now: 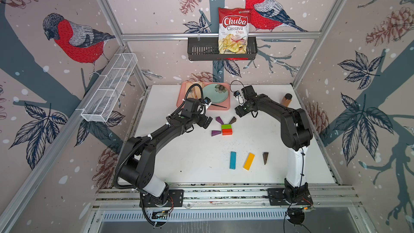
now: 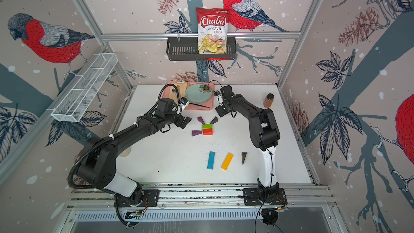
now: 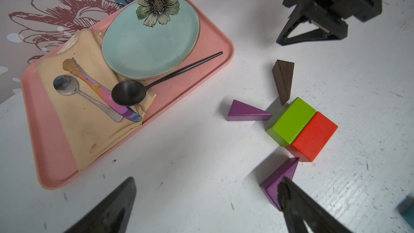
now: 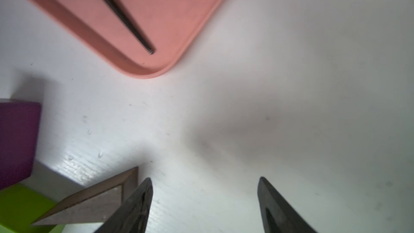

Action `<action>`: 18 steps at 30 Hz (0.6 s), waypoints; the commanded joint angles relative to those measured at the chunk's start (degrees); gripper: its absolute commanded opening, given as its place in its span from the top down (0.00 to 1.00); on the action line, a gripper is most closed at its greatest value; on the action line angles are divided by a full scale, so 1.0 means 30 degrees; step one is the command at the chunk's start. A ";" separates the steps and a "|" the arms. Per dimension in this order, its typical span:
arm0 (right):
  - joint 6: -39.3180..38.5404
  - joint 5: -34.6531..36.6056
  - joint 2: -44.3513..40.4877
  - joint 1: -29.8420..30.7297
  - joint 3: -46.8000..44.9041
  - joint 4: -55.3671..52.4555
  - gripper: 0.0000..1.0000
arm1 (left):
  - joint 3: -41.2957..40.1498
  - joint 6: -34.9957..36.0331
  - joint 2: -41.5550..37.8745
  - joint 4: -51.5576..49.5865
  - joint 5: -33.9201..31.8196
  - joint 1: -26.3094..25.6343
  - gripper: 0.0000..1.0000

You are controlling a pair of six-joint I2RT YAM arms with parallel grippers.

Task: Assemble a small pinwheel with building blocks
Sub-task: Assemble the building block at the center of the board.

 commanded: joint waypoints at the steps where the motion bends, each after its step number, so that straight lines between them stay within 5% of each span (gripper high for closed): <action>1: 0.1157 0.2506 -0.1886 -0.0625 -0.0787 0.2057 0.19 | -0.0141 0.0351 -0.0483 0.0664 0.0232 0.0004 0.02; 4: 0.0997 0.4108 -0.4234 -0.0799 -0.2737 0.2932 0.00 | -0.0179 0.1019 -0.1327 0.0628 0.0663 0.0003 0.02; 8: 0.1768 0.5890 -0.8482 -0.0514 -0.6500 0.3965 0.01 | -0.2103 0.1236 -0.4829 0.2582 0.0432 -0.0114 0.02; 12: 0.4355 0.4796 -1.1869 -0.1140 -1.0268 0.4921 0.01 | -0.5757 -0.2068 -0.6148 0.6809 0.0399 0.0244 0.02; 15: 0.6563 0.4188 -1.3082 -0.0952 -1.0827 0.2106 0.00 | -0.3995 -0.0039 -0.4908 0.3458 0.3954 0.0267 0.06; 18: 0.7692 0.3888 -1.4063 0.0894 -1.1400 0.0460 0.02 | -0.3388 -0.1001 -0.4019 0.2939 0.3194 0.0266 0.04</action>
